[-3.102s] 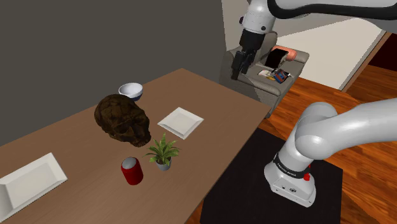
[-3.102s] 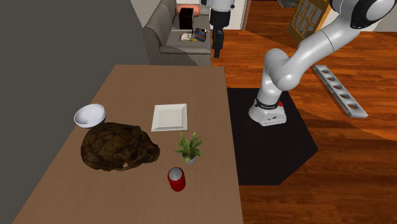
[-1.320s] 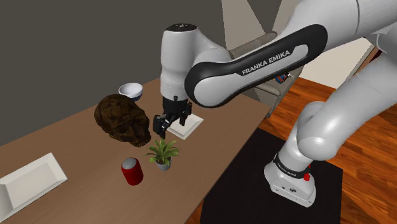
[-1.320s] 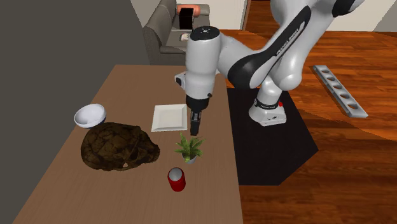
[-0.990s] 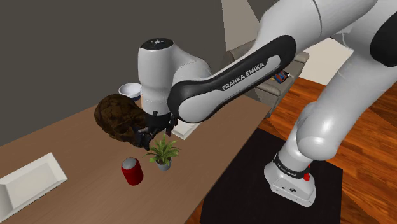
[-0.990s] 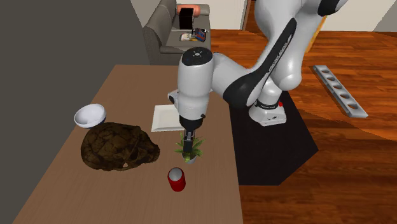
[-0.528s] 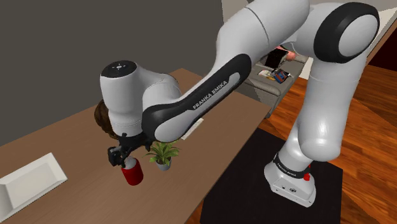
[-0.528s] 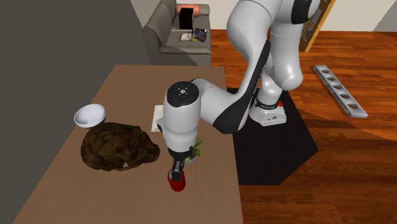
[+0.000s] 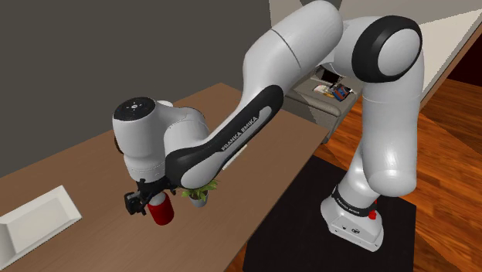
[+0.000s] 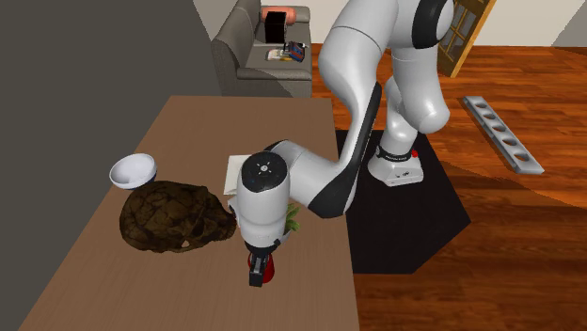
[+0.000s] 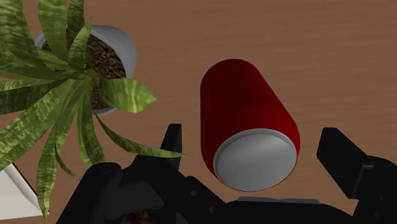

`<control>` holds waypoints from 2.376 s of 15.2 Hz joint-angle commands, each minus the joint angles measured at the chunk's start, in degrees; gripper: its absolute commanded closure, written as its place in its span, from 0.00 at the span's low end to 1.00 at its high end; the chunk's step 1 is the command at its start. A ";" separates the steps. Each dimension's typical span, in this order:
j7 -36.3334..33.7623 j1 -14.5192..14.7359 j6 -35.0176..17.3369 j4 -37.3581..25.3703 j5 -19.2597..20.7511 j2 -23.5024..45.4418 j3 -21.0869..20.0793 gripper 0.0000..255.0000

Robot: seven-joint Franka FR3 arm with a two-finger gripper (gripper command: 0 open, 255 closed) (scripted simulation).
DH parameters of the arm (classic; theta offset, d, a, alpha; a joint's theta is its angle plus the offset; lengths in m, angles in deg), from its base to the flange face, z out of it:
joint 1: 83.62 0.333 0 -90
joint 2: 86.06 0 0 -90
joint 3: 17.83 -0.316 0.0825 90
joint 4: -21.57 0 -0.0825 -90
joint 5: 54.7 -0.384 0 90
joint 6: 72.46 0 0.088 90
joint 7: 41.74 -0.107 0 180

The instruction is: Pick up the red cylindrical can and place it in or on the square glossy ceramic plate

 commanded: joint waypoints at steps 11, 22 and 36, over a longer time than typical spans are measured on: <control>-0.46 0.33 -0.92 0.04 0.79 1.02 0.46 1.00; 0.37 -0.15 0.78 -0.54 -0.38 -0.32 -0.20 1.00; 3.77 -1.68 9.34 -4.87 -5.10 -5.59 -2.41 1.00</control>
